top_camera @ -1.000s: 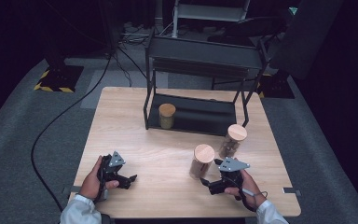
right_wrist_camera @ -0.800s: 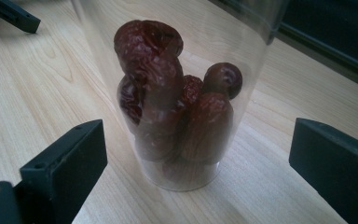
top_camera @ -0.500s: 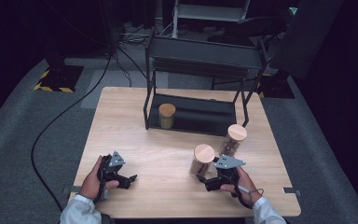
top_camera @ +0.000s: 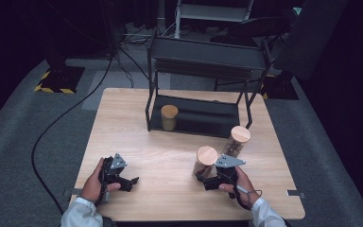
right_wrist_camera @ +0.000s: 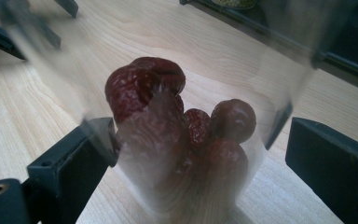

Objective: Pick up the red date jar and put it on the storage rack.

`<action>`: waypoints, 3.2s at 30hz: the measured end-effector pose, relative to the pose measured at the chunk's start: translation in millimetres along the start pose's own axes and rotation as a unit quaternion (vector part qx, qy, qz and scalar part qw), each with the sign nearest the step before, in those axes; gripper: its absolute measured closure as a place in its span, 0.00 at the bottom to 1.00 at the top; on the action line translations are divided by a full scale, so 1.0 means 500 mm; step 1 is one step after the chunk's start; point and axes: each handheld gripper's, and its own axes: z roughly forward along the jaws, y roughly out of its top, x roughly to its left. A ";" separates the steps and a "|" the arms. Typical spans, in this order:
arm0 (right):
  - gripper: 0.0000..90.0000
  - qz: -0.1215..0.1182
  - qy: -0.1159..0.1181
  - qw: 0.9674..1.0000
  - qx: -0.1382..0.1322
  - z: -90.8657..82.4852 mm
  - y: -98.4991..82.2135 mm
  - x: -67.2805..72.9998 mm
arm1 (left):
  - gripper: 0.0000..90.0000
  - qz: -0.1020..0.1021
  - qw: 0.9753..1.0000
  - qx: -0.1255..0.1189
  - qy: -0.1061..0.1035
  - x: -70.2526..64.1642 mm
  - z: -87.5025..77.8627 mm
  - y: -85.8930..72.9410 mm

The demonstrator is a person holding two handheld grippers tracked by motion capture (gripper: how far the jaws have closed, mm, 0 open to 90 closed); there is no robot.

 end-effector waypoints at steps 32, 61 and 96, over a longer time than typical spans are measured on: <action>0.28 -0.016 -0.013 1.000 -0.016 0.002 -0.002 0.026 | 0.00 0.001 1.000 0.000 -0.001 0.001 0.000 0.000; 0.28 -0.011 -0.056 0.998 -0.025 -0.001 0.017 0.044 | 0.00 0.001 1.000 0.000 -0.001 0.001 0.000 0.000; 0.28 0.004 -0.109 0.994 -0.018 0.047 0.093 0.075 | 0.00 0.001 1.000 0.000 -0.001 0.001 0.000 0.000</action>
